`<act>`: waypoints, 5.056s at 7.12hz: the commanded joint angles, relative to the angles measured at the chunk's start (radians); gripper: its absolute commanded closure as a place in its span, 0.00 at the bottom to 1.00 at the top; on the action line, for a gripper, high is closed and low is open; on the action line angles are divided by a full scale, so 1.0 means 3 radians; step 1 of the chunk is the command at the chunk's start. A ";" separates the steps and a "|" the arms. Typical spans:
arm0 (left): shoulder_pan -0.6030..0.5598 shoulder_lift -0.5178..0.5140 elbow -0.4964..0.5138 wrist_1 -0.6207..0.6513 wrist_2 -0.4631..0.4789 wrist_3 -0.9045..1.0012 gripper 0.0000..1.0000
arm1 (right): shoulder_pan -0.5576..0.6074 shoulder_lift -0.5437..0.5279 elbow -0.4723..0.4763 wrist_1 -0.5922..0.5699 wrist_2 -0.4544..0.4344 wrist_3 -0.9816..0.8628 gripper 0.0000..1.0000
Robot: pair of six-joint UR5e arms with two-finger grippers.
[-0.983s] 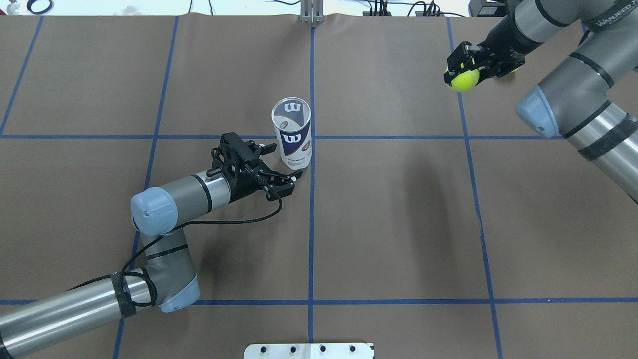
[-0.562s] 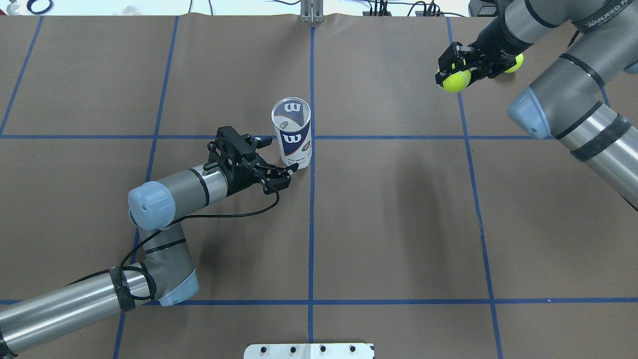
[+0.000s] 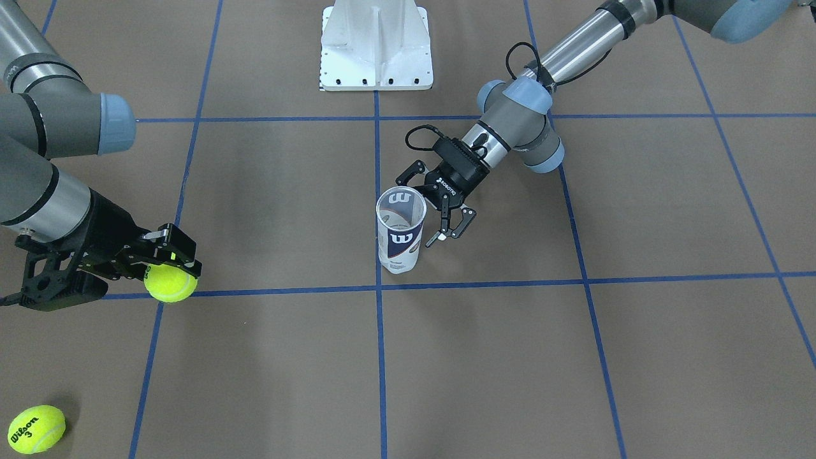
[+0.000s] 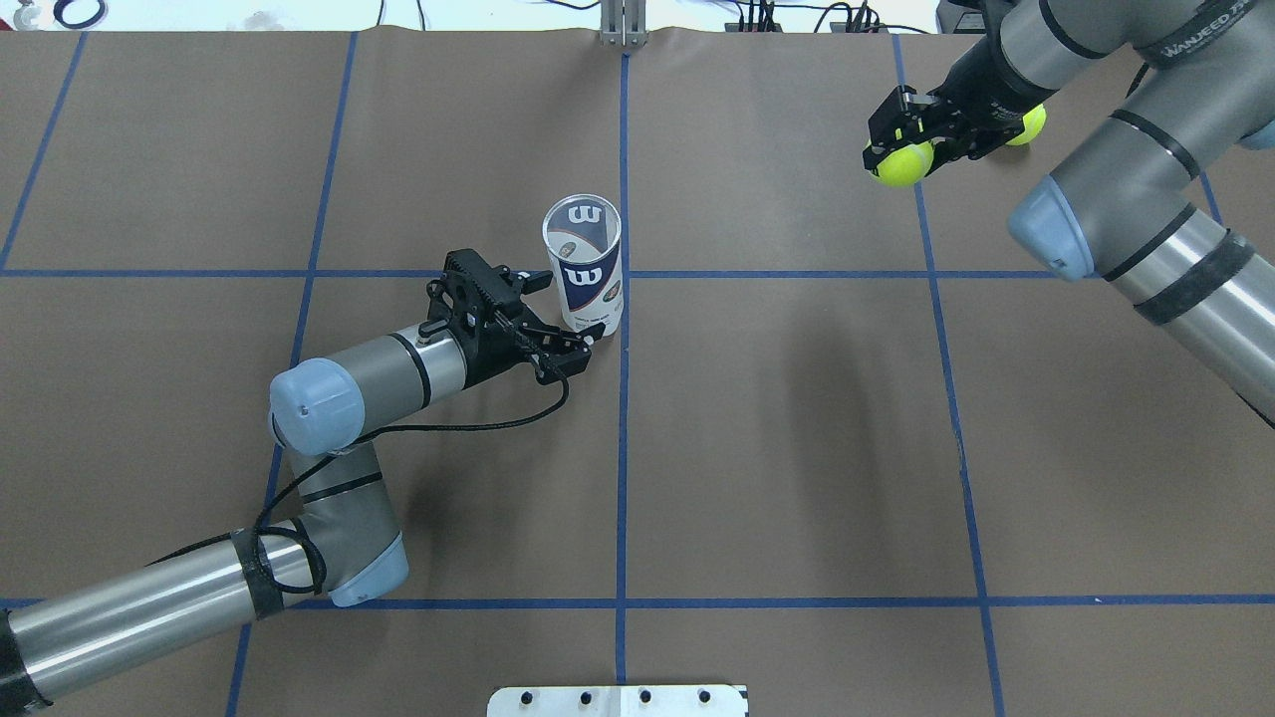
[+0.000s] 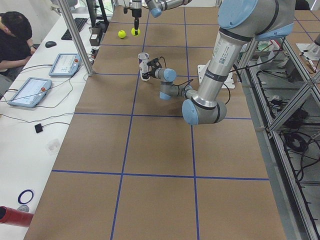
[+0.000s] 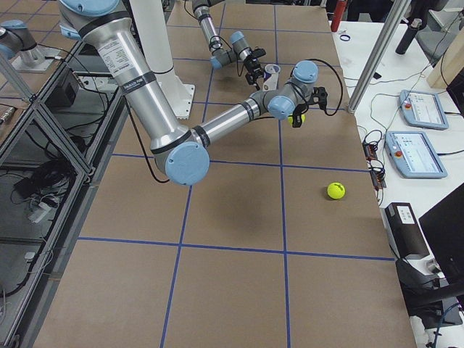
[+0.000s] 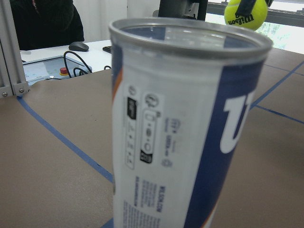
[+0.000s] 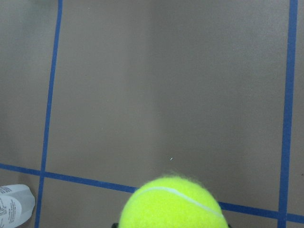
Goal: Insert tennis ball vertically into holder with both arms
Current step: 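Carry the ball with the right gripper toward the can held by the left gripper, then lower the ball with the right gripper onto the can's open top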
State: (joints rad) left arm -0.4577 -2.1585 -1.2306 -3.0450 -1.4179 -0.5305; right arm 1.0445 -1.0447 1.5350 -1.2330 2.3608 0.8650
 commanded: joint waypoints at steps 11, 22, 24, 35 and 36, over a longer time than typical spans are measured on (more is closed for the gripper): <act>-0.0039 -0.0260 0.0277 -0.0005 -0.0004 -0.0021 0.01 | -0.0051 0.0179 0.0022 0.0004 0.0010 0.0173 1.00; -0.0039 -0.0275 0.0339 -0.0005 0.0002 -0.0021 0.01 | -0.0347 0.0608 0.0349 -0.0032 0.0000 0.0860 1.00; -0.0039 -0.0275 0.0344 -0.0005 0.0002 -0.0021 0.02 | -0.0413 0.0711 0.0339 -0.0032 -0.0036 0.0895 1.00; -0.0054 -0.0301 0.0333 -0.0010 0.0002 -0.0016 0.29 | -0.0894 0.1222 -0.0034 -0.0068 -0.0654 0.1059 1.00; -0.0054 -0.0296 0.0333 -0.0010 0.0002 -0.0016 0.29 | -0.0920 0.1217 -0.0039 -0.0068 -0.0665 0.1059 1.00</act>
State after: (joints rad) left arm -0.4732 -2.2474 -1.1303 -3.0480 -1.4174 -0.5354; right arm 0.7766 -0.6790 1.5271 -1.2530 2.1674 1.1827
